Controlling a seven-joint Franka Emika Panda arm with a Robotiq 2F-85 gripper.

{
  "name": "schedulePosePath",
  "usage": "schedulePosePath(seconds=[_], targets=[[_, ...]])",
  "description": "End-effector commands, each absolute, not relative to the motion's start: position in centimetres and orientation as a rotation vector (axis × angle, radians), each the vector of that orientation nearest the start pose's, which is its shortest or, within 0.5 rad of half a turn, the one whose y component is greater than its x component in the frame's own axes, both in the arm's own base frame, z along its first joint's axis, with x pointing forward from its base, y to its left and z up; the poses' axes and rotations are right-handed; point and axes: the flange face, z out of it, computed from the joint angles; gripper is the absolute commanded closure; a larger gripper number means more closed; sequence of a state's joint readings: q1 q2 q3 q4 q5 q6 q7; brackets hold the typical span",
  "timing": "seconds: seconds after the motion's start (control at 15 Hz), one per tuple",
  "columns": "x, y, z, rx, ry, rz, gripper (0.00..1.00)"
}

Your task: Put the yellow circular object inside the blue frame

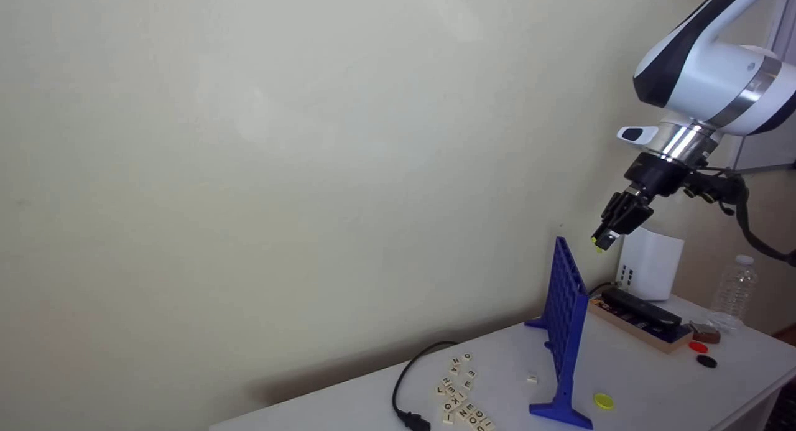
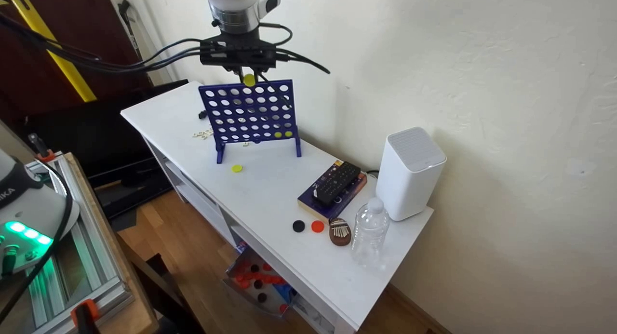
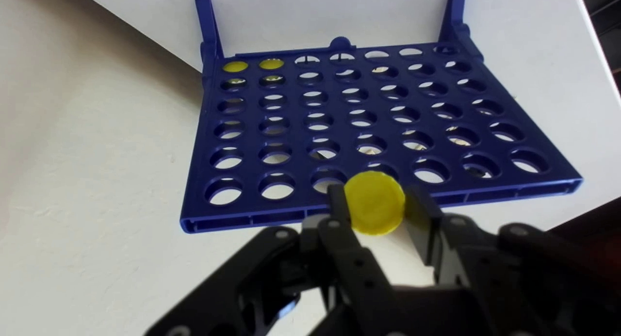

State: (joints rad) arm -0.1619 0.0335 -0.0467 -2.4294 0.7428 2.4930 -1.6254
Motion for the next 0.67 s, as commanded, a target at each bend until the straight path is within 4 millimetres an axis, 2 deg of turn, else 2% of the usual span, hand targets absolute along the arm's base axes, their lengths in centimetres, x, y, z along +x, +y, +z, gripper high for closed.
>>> schedulePosePath(seconds=[0.0,0.07,0.4,0.47,0.6], targets=[[47.82,-10.46,29.39,-2.593,-1.133,-0.533,0.91],[47.9,-10.49,29.35,-2.59,-1.132,-0.531,0.66],[47.87,-10.58,29.33,-2.591,-1.13,-0.531,0.66],[47.87,-10.58,29.33,-2.591,-1.13,-0.531,0.91],[47.78,-10.6,29.4,-2.57,-1.143,-0.565,0.91]])
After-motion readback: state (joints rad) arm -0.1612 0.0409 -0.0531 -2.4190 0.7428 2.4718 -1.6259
